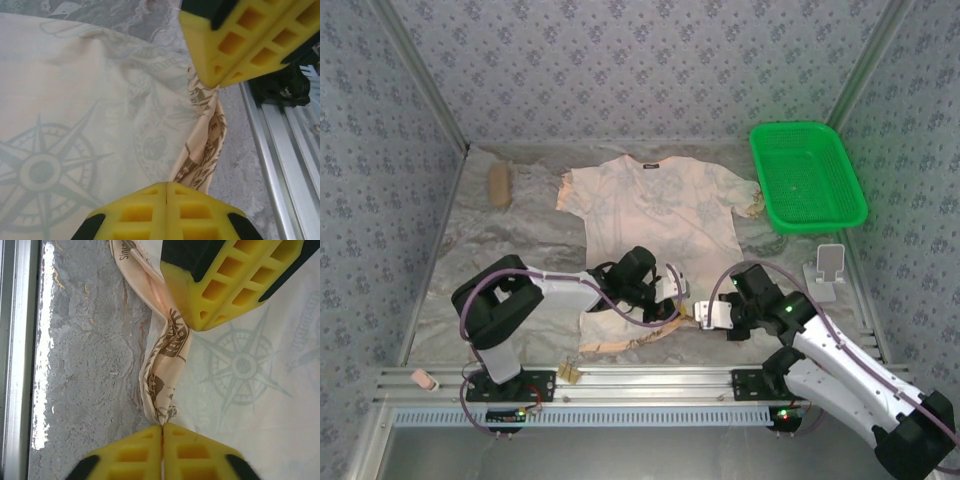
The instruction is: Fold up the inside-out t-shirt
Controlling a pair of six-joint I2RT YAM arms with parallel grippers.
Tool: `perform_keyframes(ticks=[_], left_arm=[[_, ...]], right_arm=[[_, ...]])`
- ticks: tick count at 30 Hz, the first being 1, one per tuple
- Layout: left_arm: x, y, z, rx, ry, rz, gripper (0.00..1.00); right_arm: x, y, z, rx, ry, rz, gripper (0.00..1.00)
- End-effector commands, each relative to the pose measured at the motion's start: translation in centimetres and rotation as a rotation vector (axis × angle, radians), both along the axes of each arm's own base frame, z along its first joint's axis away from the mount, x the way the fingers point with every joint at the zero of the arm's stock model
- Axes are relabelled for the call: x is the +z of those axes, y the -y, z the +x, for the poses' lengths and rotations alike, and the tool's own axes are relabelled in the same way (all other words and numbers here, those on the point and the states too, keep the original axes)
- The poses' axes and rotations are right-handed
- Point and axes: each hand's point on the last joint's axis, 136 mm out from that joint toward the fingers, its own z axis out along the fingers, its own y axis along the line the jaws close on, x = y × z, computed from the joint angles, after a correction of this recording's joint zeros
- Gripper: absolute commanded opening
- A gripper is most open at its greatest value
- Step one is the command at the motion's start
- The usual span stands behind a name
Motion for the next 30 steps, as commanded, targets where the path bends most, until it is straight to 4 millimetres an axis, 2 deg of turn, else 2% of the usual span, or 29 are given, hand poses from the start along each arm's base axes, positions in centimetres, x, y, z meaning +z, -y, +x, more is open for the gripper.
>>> perform_keyframes(ticks=[1, 4, 6, 9, 10, 12, 15, 17, 19, 24, 27, 30], left_arm=[[0.8, 0.2, -0.9, -0.031, -0.065, -0.054, 0.0], [1.0, 0.0, -1.0, -0.014, -0.098, -0.084, 0.0], [0.7, -0.1, -0.9, -0.003, -0.11, -0.088, 0.0], [0.5, -0.7, -0.5, 0.028, -0.136, -0.079, 0.0], [0.6, -1.2, -0.6, 0.033, -0.141, -0.079, 0.05], [0.3, -2.4, -1.0, 0.046, -0.13, -0.056, 0.17], [-0.1, -4.3, -2.0, 0.049, -0.113, -0.017, 0.24], [-0.4, -5.4, -2.3, 0.069, -0.096, -0.001, 0.28], [-0.5, -6.1, -2.4, 0.087, -0.08, 0.005, 0.34], [-0.7, -7.1, -2.6, 0.106, -0.054, 0.006, 0.38], [-0.8, -7.3, -2.8, 0.105, -0.045, 0.002, 0.4], [-1.5, -7.7, -3.1, 0.092, -0.019, 0.032, 0.42]], right_arm=[[0.1, -0.4, -0.3, 0.004, -0.002, 0.033, 0.35], [0.9, -1.6, -0.8, 0.016, -0.041, 0.112, 0.53], [1.2, -2.5, -0.5, 0.004, -0.049, 0.163, 0.56], [0.6, -3.6, 0.1, 0.02, -0.047, 0.194, 0.58], [0.3, -4.0, 0.2, 0.024, -0.054, 0.192, 0.58], [-0.2, -4.9, 0.1, 0.036, -0.083, 0.197, 0.54], [-2.2, -5.9, -1.3, 0.105, -0.128, 0.145, 0.51], [-3.9, -5.6, -2.5, 0.176, -0.135, 0.058, 0.49], [-5.0, -5.1, -2.9, 0.21, -0.108, -0.01, 0.45], [-5.5, -4.1, -2.5, 0.198, -0.056, -0.053, 0.25], [-5.8, -3.6, -2.6, 0.187, -0.056, -0.06, 0.28], [-6.4, -3.0, -2.7, 0.182, -0.04, -0.081, 0.25]])
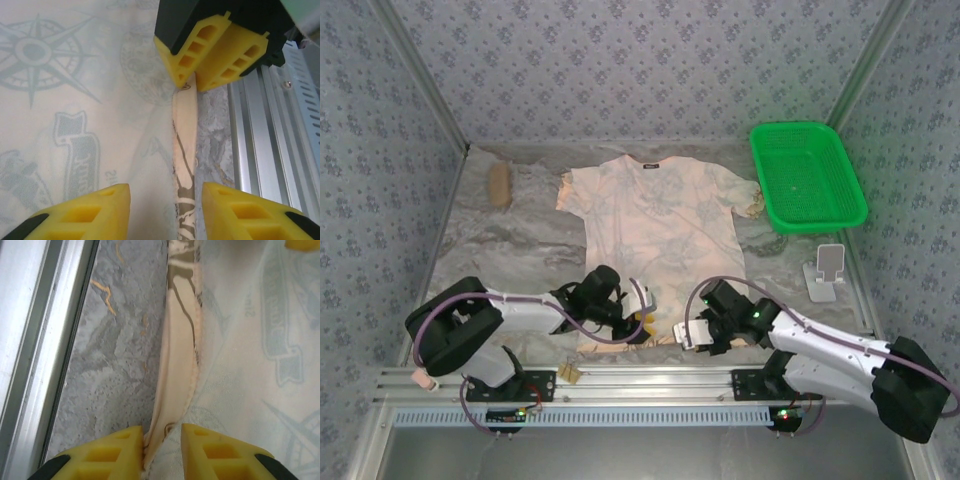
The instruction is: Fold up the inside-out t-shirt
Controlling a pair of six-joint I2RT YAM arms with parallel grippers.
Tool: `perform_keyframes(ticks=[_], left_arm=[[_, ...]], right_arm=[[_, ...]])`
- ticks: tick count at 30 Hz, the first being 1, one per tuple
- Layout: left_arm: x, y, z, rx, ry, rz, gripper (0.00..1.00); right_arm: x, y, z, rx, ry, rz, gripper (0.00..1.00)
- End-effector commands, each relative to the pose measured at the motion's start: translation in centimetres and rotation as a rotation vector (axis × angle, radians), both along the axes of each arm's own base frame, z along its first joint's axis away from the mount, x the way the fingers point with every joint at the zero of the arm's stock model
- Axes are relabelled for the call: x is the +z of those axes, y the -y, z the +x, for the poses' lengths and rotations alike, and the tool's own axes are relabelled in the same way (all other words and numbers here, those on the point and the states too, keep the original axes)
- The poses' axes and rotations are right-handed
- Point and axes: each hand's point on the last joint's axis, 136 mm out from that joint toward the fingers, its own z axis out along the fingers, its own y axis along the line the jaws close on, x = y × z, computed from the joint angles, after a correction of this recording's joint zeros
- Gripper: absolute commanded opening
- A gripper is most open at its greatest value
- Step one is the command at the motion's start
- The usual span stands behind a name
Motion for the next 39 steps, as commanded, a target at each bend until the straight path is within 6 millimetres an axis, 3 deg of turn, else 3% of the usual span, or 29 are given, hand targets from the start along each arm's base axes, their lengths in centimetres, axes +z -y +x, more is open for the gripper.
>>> perform_keyframes(ticks=[1, 4, 11, 18, 28, 39], left_arm=[[0.1, -0.1, -0.3, -0.026, 0.054, 0.007, 0.43], [0.1, 0.1, -0.6, -0.034, 0.068, 0.006, 0.43], [-0.1, 0.7, -1.1, -0.056, 0.096, 0.016, 0.44], [-0.1, 1.1, -1.4, -0.069, 0.101, 0.018, 0.44], [-0.2, 1.4, -1.6, -0.083, 0.105, 0.022, 0.44], [-0.3, 1.8, -1.7, -0.09, 0.111, 0.028, 0.44]], right_arm=[[-0.7, 0.9, 0.0, -0.005, 0.026, -0.039, 0.21], [-0.5, 0.8, 0.1, -0.008, 0.027, -0.035, 0.17], [-0.8, 1.4, -0.2, -0.005, 0.007, -0.058, 0.35], [-1.1, 2.7, -0.5, 0.019, 0.012, -0.117, 0.29], [-0.7, 3.5, -0.8, 0.024, -0.005, -0.144, 0.35], [-0.4, 3.4, 0.0, -0.011, 0.015, -0.121, 0.11]])
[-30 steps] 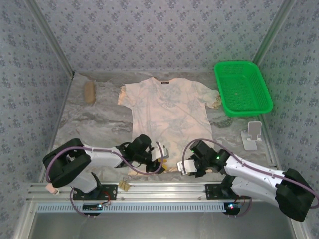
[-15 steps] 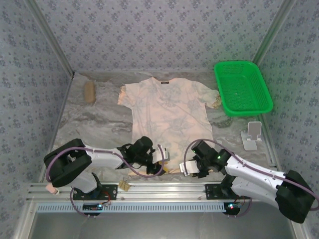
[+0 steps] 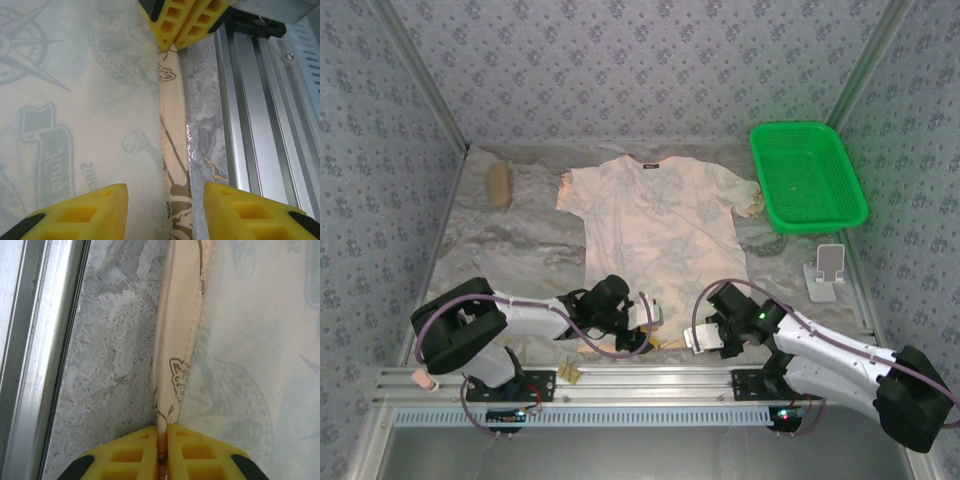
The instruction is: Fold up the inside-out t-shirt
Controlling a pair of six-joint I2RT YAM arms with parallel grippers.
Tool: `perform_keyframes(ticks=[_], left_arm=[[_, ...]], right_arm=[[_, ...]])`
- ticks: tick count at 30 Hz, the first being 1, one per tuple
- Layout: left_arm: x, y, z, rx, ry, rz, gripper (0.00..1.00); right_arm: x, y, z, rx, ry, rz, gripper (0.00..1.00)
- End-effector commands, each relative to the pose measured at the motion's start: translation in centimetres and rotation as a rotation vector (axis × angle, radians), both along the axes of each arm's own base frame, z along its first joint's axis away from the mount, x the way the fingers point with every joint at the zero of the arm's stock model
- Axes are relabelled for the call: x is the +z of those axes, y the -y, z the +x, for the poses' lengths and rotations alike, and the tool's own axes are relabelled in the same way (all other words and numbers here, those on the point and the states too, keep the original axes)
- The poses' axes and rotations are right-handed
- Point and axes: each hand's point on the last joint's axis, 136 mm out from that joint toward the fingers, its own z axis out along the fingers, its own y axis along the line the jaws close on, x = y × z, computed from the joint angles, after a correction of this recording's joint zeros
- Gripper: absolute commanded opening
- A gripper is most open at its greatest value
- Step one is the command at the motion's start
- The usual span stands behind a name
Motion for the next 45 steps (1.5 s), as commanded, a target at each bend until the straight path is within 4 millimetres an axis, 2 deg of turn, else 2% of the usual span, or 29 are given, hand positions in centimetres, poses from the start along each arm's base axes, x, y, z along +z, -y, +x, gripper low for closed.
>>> perform_keyframes(ticks=[1, 6, 10, 22, 27, 30, 33, 37, 41, 45], left_arm=[[0.8, 1.0, 0.3, -0.018, 0.03, -0.02, 0.44], [1.6, 1.7, 0.7, -0.019, 0.047, -0.035, 0.48], [1.7, 2.8, 0.4, -0.055, 0.078, -0.034, 0.52], [0.8, 7.0, 0.1, -0.114, 0.082, -0.061, 0.57], [0.1, 7.3, -0.2, -0.139, 0.067, -0.058, 0.55], [-0.7, 7.3, -0.1, -0.14, 0.074, -0.041, 0.48], [-1.0, 7.1, -0.2, -0.141, 0.078, -0.049, 0.54], [-0.7, 6.8, 0.1, -0.126, 0.123, -0.085, 0.56], [-0.5, 6.6, 0.1, -0.129, 0.142, -0.098, 0.52], [-0.9, 6.3, 0.6, -0.105, 0.167, -0.077, 0.34]], right_arm=[[0.7, 0.0, 0.2, -0.002, 0.002, 0.008, 0.11], [1.3, -0.4, 0.0, -0.026, -0.022, 0.054, 0.12], [1.9, -0.6, 0.5, -0.057, -0.021, 0.09, 0.0], [2.7, -0.9, 0.9, -0.113, -0.04, 0.151, 0.0], [3.0, -0.9, 1.1, -0.126, -0.038, 0.165, 0.0], [3.3, -0.9, 1.2, -0.133, -0.035, 0.178, 0.0], [3.7, -0.9, 1.5, -0.158, -0.038, 0.204, 0.0], [4.4, -0.9, 1.9, -0.187, -0.033, 0.246, 0.0], [4.7, -0.8, 2.1, -0.197, -0.028, 0.265, 0.0], [4.9, -0.8, 2.2, -0.195, -0.021, 0.271, 0.0]])
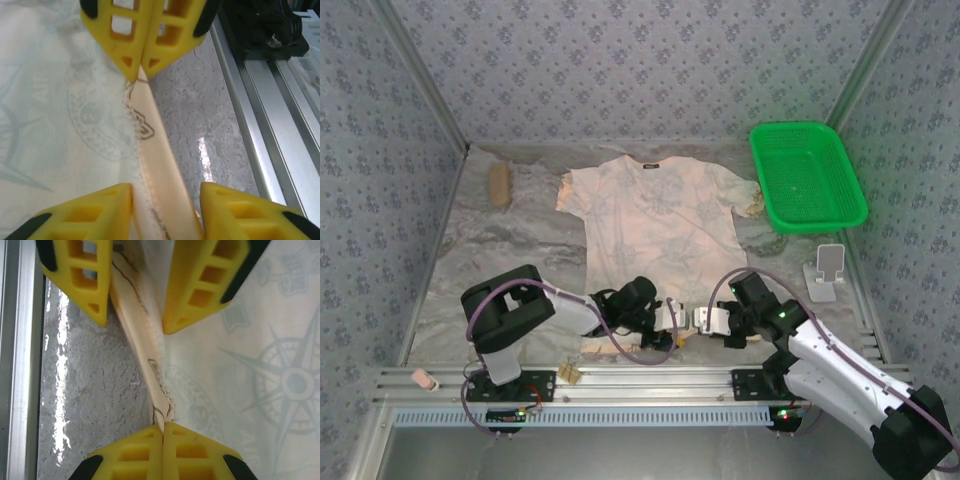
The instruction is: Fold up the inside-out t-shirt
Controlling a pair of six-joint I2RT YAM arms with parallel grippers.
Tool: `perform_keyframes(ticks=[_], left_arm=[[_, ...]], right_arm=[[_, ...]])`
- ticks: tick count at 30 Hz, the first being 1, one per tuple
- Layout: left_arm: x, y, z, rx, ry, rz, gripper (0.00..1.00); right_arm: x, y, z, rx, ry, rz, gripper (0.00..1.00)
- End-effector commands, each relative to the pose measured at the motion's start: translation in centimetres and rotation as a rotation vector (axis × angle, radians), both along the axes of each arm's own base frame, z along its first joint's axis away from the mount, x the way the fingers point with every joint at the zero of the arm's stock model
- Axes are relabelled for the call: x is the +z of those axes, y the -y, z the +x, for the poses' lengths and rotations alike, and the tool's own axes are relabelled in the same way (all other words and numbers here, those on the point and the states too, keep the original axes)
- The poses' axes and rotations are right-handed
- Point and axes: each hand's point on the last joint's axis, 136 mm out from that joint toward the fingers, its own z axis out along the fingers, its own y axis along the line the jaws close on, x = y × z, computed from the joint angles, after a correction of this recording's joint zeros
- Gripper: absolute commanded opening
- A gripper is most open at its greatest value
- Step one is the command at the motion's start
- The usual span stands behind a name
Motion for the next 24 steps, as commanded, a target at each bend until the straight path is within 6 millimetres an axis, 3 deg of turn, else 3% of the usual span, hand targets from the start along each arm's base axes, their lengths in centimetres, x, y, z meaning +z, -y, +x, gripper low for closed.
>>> perform_keyframes(ticks=[1, 7, 14, 15, 16, 19, 24], left_arm=[[0.2, 0.1, 0.4, 0.009, 0.046, -0.009, 0.32], [1.1, -0.4, 0.3, 0.007, 0.013, -0.032, 0.08], [3.1, -1.4, -0.7, -0.058, -0.26, -0.071, 0.04], [3.0, -1.5, -1.0, -0.069, -0.281, -0.061, 0.03], [3.0, -1.6, -1.4, -0.088, -0.303, -0.049, 0.03], [2.6, -1.6, -1.9, -0.121, -0.334, -0.027, 0.03], [2.4, -1.4, -1.9, -0.129, -0.324, -0.037, 0.0]], right_arm=[[1.6, -0.8, 0.3, 0.006, 0.014, 0.056, 0.0], [1.3, -0.4, 0.4, 0.026, 0.041, 0.023, 0.0], [-0.2, 1.5, -0.7, 0.173, 0.106, -0.142, 0.0], [-0.3, 1.5, -0.8, 0.189, 0.106, -0.155, 0.01], [-0.1, 1.4, -0.9, 0.188, 0.103, -0.147, 0.1], [1.0, 0.3, -0.8, 0.158, 0.082, -0.077, 0.21], [0.6, 0.5, -0.6, 0.148, 0.086, -0.088, 0.19]])
